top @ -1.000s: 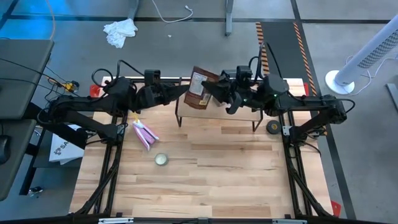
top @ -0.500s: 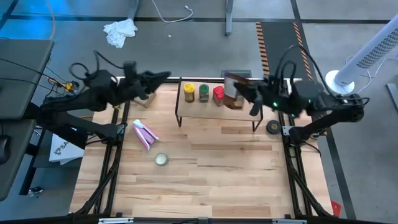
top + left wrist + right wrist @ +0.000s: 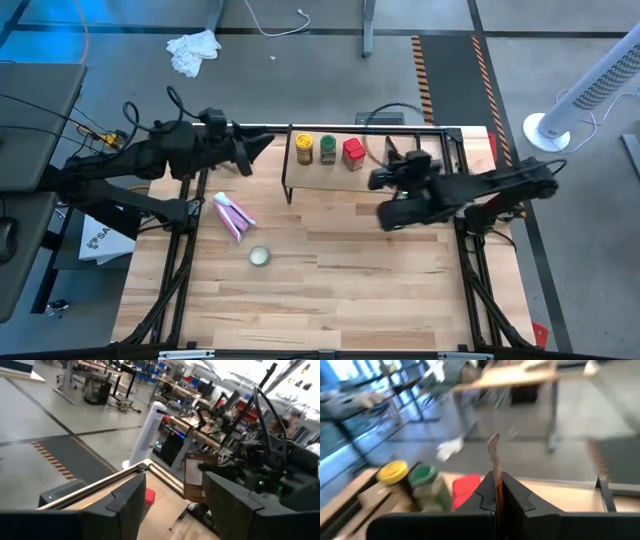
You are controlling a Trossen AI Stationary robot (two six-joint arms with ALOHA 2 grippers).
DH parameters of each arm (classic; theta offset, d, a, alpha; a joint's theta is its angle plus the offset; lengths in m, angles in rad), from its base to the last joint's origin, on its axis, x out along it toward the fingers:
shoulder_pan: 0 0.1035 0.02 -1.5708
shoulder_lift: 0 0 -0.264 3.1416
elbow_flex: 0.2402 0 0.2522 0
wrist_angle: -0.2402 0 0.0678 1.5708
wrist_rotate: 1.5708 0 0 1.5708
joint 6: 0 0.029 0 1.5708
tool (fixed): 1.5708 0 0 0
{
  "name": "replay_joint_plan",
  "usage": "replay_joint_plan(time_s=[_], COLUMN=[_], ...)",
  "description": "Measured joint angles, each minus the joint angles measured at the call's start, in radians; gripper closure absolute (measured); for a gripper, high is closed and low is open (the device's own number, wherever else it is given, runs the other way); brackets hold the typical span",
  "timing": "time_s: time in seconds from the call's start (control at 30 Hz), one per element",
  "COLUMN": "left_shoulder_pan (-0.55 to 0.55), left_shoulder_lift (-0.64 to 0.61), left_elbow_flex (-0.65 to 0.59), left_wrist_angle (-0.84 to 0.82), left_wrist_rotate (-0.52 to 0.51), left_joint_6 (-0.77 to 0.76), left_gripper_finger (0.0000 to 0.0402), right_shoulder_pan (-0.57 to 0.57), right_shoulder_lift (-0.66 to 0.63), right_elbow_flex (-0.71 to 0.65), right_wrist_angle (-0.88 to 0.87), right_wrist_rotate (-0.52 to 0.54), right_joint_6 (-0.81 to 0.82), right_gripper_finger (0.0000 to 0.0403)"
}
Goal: Shelf spices
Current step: Put the orange spice pack on the shelf
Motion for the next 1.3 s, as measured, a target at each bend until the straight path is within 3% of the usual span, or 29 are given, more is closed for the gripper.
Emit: replay_joint_plan(time_s=[0.37,0.8,1.3], left_shoulder_pan=[-0.026,-0.026,-0.026], left_shoulder_lift=[0.003,0.003,0.003], left_elbow_flex=[0.000,0.000,0.000], left_wrist_angle=[0.005,0.007,0.022], left_wrist_rotate=[-0.019,-0.017,-0.018], left_joint_6=[0.026,0.026,0.023], left_gripper_finger=[0.0204,0.0204,0.0204], right_shoulder_pan=[-0.101,-0.170,-0.191], right_shoulder_lift=[0.235,0.338,0.365], right_elbow_flex=[0.000,0.000,0.000], right_wrist_angle=[-0.020,-0.054,-0.069], right_wrist_rotate=[0.077,0.088,0.063], right_joint_6=[0.239,0.243,0.123], right_gripper_finger=[0.0403,0.0400,0.0320])
